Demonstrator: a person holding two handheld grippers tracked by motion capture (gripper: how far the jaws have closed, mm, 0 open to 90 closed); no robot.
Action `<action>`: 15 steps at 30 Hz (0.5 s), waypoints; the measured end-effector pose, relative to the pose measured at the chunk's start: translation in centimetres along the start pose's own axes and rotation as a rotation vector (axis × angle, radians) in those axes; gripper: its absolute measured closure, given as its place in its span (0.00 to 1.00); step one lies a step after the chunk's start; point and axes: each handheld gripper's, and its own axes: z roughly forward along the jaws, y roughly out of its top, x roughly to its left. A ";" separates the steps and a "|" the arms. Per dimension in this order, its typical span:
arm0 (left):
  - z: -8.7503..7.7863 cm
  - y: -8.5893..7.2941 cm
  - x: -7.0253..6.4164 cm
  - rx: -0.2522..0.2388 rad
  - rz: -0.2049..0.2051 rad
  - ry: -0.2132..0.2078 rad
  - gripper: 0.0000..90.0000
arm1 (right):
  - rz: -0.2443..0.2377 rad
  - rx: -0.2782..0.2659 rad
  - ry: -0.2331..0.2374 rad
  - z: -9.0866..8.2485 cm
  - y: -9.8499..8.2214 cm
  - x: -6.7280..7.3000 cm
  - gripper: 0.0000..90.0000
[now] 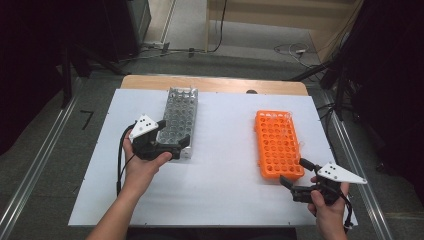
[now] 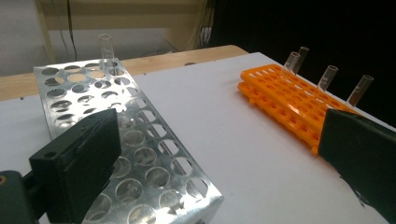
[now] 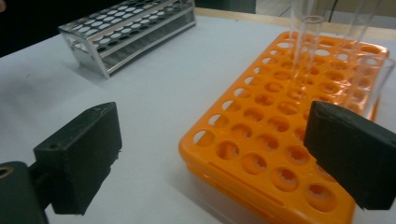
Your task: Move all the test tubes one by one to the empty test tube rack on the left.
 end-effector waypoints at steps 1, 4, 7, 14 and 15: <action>-0.3 -0.2 -0.2 -0.005 0.000 -0.006 0.00 | 0.006 -0.004 -0.010 -0.1 0.0 -0.3 0.04; -1.1 -0.8 -0.9 -0.013 0.008 -0.015 0.00 | 0.030 -0.009 -0.048 -0.4 0.1 -1.1 0.07; -1.7 -1.4 -1.5 -0.014 0.018 -0.015 0.00 | 0.053 -0.011 -0.086 -0.3 0.2 -2.0 0.13; -2.3 -2.7 -2.2 -0.008 0.014 -0.036 0.00 | 0.081 0.032 -0.156 1.2 0.5 -3.6 0.30; -2.3 -2.7 -2.2 -0.012 0.013 -0.038 0.00 | 0.090 0.038 -0.164 1.5 0.5 -3.9 0.35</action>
